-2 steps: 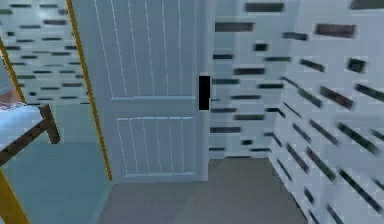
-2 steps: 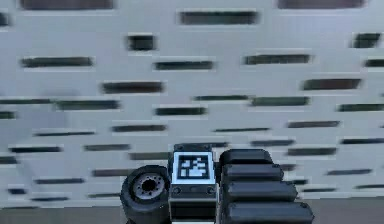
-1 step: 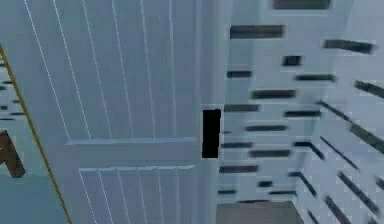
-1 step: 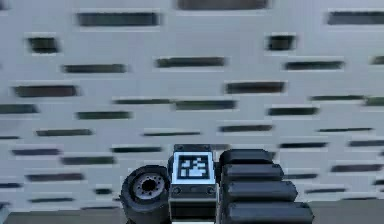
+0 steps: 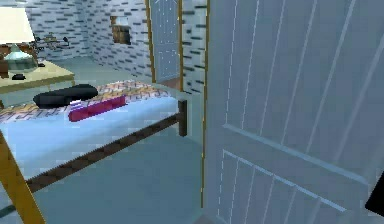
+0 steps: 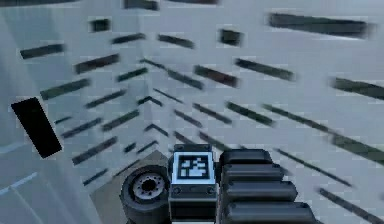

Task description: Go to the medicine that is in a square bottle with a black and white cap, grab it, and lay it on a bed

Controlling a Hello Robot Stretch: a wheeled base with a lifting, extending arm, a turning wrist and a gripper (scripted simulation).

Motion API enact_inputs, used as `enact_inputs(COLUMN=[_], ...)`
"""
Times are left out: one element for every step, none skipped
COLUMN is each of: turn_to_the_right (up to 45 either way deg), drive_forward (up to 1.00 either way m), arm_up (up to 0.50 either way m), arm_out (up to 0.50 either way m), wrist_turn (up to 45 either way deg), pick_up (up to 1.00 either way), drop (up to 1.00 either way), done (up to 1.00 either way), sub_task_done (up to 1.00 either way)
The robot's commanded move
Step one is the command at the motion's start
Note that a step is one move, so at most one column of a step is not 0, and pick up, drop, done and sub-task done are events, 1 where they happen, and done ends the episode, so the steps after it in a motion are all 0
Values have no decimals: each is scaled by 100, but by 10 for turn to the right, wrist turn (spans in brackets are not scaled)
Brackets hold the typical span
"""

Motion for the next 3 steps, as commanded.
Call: enact_inputs(turn_to_the_right=[-180, 0, 150], drive_forward=[0, 35, 0], arm_up=[0, 0, 0], arm_out=[0, 0, 0], wrist_turn=[0, 0, 0], pick_up=[0, 0, 0], drop=[0, 0, 0], done=[0, 0, 0], sub_task_done=[0, 0, 0])
